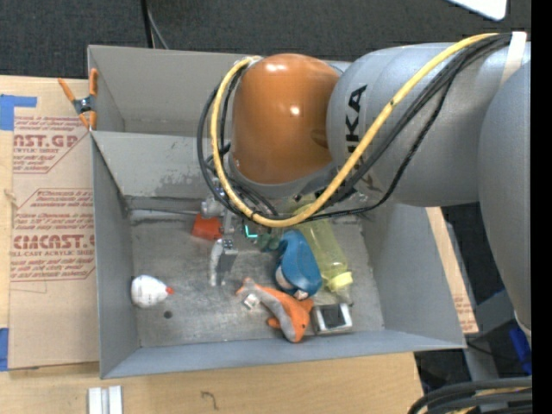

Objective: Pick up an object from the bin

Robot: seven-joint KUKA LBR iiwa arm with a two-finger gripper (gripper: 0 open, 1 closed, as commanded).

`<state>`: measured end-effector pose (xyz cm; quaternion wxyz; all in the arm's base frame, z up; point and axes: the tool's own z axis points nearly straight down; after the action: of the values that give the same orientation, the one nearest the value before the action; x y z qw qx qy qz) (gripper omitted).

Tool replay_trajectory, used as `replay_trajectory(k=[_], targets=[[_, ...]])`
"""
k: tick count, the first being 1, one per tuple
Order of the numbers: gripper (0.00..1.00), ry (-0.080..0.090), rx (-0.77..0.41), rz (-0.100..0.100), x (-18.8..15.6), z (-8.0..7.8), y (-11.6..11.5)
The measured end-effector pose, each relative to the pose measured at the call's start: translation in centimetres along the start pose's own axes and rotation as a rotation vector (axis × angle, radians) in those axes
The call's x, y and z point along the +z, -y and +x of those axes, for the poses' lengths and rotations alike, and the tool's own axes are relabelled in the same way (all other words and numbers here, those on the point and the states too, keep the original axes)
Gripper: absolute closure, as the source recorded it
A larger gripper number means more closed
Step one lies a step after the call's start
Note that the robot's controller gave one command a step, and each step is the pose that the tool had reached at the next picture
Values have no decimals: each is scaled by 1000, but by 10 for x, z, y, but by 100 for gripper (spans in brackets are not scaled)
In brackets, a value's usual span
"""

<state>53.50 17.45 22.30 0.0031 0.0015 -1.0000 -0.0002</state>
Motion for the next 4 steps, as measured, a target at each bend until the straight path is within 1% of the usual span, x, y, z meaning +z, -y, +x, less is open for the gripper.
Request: replay_trajectory(k=[1, 2, 3, 4], targets=[[0, 7, 2, -1, -4, -2, 1], [0, 14, 63, -5, 30, -23, 26], [0, 7, 21, 1, 68, -14, 39], [0, 8, 62, -1, 95, -10, 58]])
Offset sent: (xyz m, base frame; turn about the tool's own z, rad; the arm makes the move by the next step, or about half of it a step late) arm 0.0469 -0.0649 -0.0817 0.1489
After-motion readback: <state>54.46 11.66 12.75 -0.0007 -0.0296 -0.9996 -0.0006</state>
